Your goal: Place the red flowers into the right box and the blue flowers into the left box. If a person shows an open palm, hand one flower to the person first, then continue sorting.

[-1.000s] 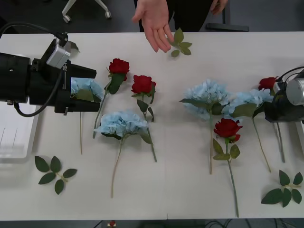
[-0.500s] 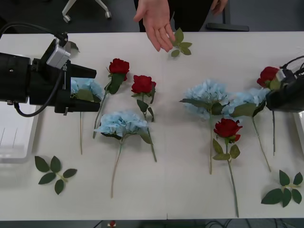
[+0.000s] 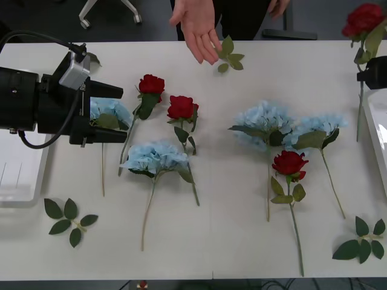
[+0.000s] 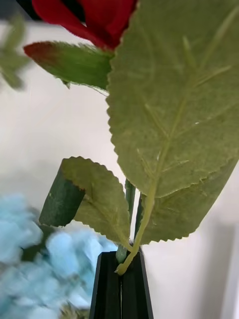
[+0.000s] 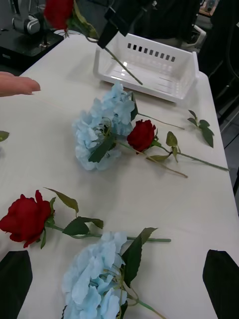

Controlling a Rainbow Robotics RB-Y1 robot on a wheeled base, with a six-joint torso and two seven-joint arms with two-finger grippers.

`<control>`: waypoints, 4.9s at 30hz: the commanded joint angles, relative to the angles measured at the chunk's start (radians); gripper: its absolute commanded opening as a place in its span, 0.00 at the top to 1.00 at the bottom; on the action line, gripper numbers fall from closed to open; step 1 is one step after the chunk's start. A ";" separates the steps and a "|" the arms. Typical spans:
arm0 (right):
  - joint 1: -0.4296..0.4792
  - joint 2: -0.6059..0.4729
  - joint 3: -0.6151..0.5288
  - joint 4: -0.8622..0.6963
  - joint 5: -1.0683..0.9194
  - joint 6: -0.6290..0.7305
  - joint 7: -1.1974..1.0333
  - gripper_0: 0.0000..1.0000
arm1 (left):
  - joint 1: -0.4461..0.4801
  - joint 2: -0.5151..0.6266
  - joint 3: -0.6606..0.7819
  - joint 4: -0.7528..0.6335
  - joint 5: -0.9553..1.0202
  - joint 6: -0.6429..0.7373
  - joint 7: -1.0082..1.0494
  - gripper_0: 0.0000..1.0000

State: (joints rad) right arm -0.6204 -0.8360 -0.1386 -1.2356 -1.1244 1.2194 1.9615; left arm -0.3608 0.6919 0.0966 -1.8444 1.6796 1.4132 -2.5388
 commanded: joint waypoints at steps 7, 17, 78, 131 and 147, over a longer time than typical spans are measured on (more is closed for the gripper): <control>-0.079 0.051 0.040 -0.099 -0.334 -0.294 0.260 1.00 | 0.006 -0.005 -0.008 -0.018 -0.004 -0.011 -0.017 0.00; -0.214 0.176 0.057 -0.101 -0.425 -0.371 0.517 1.00 | 0.006 -0.005 -0.008 -0.018 -0.004 -0.011 -0.017 0.00; -0.363 0.215 0.208 -0.099 -0.589 -0.150 0.651 0.00 | 0.013 -0.005 -0.008 -0.018 0.000 -0.011 -0.021 0.00; 0.199 -0.353 0.404 -0.613 0.203 0.034 -0.441 0.00 | 0.046 -0.204 -0.207 0.089 -1.423 -0.109 1.419 0.00; 0.361 -0.351 0.407 -0.628 0.276 -0.069 -0.434 0.00 | -0.078 -0.249 -0.334 0.364 -1.511 -0.264 1.408 0.00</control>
State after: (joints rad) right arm -0.2652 -1.1685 0.2816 -1.8363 -0.8550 1.1598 1.5528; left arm -0.3919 0.4499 -0.2239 -1.5164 0.1902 1.1716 -1.1054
